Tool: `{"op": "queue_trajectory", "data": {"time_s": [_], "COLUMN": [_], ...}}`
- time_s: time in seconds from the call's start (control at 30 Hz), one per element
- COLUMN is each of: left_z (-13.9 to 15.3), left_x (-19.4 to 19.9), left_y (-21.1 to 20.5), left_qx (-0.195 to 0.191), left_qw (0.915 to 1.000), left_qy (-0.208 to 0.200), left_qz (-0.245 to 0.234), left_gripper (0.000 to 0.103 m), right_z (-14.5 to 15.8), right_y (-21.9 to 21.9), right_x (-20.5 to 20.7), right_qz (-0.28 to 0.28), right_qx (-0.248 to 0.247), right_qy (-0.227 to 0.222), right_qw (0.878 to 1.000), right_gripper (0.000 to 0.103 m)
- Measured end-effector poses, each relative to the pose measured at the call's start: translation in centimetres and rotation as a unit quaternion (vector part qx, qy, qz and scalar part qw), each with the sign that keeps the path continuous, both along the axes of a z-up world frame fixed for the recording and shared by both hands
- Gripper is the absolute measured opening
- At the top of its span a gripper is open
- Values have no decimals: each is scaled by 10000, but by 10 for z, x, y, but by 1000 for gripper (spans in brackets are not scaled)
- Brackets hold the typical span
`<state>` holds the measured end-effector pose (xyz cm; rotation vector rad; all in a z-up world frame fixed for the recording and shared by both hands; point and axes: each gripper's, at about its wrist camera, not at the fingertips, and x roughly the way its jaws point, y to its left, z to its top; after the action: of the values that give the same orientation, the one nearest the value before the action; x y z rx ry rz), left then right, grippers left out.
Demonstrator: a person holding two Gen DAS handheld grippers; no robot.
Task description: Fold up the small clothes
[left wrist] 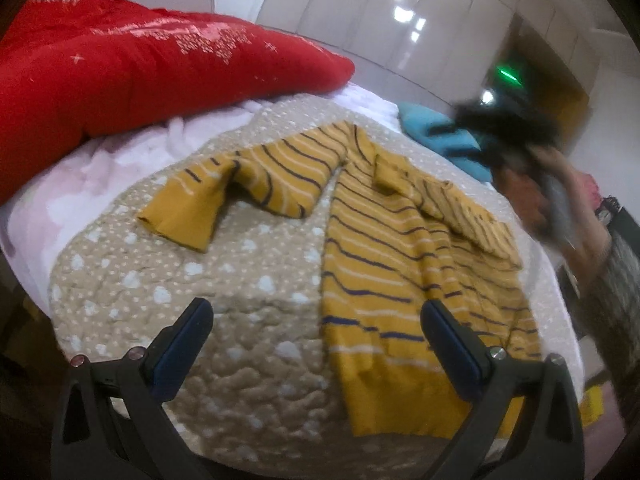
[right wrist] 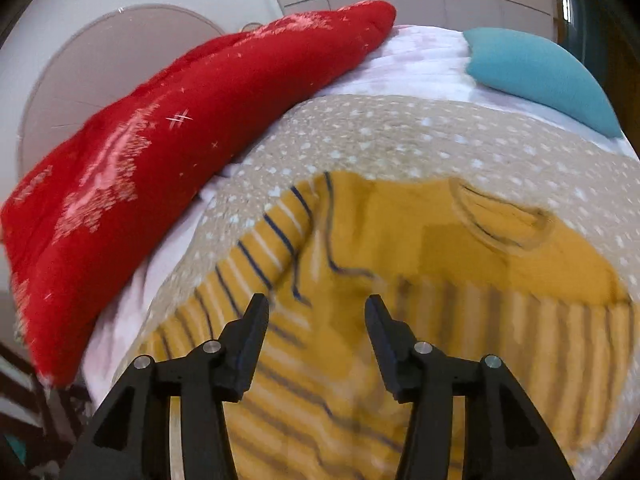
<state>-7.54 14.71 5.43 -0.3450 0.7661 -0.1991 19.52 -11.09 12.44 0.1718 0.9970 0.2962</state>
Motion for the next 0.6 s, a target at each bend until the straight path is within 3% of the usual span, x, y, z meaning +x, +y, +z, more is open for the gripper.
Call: {"op": "queue_trajectory", "data": {"time_s": [0.17,0.33,0.4,0.47,0.6], "left_z": [-6,-23,-28,-29,-31], "left_x": [18,36,41,41,43], "left_y": [-9,-21,-28,-38,-60], "left_qx": [-341,-436,-396,-370,-700], "left_qw": [9987,9958,9949,9947,9901], "left_qy": [287,720,825,802,892], "left_qz": [-227,-368,-427,-522,-832], "left_gripper": [103,103,103,103,101], "right_z": [16,-1,-15,-41,-79], "right_y": [-100,-199,-217,-226,-212], "right_x": [-86,-183,-212,-244,-276], "right_qz": [-375,-1012,-1102,-1090,-890], "right_qx": [65,134,223,608,1278], "right_qy": [5,229,355,532,640], "right_qw": [9993,9945,9930,9907,9857], "right_gripper": [55,58,59,59,59]}}
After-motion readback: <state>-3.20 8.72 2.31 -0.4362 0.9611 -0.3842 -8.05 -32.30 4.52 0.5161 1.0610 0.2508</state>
